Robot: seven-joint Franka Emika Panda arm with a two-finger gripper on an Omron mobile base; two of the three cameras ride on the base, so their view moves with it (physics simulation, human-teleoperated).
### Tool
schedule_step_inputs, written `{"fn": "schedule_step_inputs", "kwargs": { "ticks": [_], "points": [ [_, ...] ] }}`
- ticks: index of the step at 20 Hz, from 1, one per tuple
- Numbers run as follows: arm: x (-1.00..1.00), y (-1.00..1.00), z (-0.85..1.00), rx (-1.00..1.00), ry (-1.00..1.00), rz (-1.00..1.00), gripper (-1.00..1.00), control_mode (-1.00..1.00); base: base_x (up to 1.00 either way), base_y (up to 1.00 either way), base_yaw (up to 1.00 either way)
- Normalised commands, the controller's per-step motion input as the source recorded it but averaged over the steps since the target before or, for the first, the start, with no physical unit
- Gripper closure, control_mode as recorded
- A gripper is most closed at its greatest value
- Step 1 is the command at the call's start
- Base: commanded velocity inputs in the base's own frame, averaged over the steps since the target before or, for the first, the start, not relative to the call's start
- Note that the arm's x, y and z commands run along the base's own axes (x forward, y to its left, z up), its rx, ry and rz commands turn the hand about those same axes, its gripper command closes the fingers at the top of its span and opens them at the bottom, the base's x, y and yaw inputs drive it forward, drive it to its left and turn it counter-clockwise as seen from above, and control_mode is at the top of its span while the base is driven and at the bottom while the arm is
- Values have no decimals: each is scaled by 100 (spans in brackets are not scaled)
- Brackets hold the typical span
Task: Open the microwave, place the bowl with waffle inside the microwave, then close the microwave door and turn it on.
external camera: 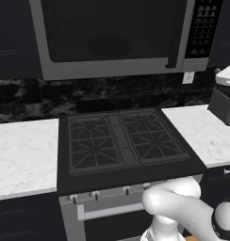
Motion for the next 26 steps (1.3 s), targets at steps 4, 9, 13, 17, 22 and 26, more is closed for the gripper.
{"fn": "schedule_step_inputs", "kwargs": {
  "ticks": [4,9,13,17,22,26],
  "points": [
    [6,-10,-10,0,0,0,-100,-100,0,0,0],
    [19,0,0,0,0,0,100,-100,0,0,0],
    [43,0,1,-1,-3,3,100,-100,0,0,0],
    [31,0,0,-9,-7,0,100,-100,0,0,0],
    [25,-11,0,-11,-8,0,100,-100,0,0,0],
    [20,-21,25,-7,-1,0,100,-100,0,0,0]
  ]
}}
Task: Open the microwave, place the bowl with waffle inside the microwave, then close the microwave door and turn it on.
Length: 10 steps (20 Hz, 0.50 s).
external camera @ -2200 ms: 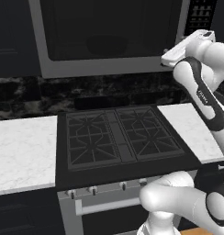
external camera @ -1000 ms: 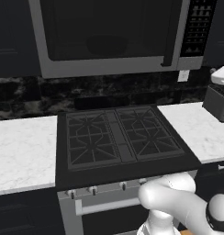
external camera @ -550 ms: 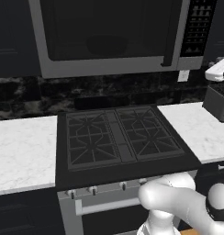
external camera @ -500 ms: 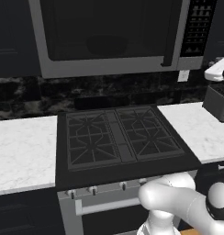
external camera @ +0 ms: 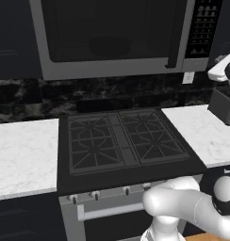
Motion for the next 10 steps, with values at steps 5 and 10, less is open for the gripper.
{"fn": "schedule_step_inputs", "kwargs": {
  "ticks": [5,10],
  "points": [
    [10,-19,7,0,0,0,100,-100,0,0,0],
    [8,1,0,0,0,0,100,-100,0,0,0]
  ]
}}
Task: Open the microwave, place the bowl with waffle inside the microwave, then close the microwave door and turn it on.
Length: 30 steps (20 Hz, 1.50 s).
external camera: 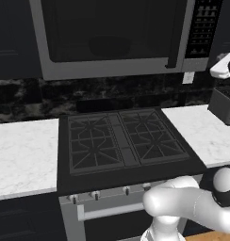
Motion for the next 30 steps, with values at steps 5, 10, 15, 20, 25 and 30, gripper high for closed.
{"fn": "schedule_step_inputs", "kwargs": {
  "ticks": [5,10,15,20,25,30],
  "points": [
    [23,4,0,-2,0,0,100,-100,0,0,0],
    [20,0,0,-3,0,0,100,-100,0,0,0],
    [29,4,0,-4,0,-1,100,-100,0,0,0],
    [24,12,0,-3,0,-2,100,-100,0,0,0],
    [25,8,0,-3,0,-2,100,-100,0,0,0],
    [36,0,0,-4,0,-3,100,-100,0,0,0]
  ]
}}
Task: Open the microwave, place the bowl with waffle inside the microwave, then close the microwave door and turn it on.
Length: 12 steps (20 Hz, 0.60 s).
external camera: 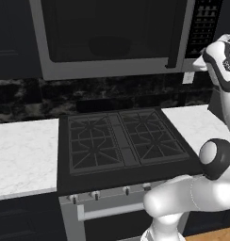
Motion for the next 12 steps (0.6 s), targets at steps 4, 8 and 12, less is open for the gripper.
{"fn": "schedule_step_inputs", "kwargs": {
  "ticks": [4,8,12],
  "points": [
    [39,0,0,-5,0,-3,100,-100,0,0,0],
    [28,-2,0,-4,0,-3,100,-100,0,0,0],
    [32,0,0,-3,0,-2,100,-100,0,0,0]
  ]
}}
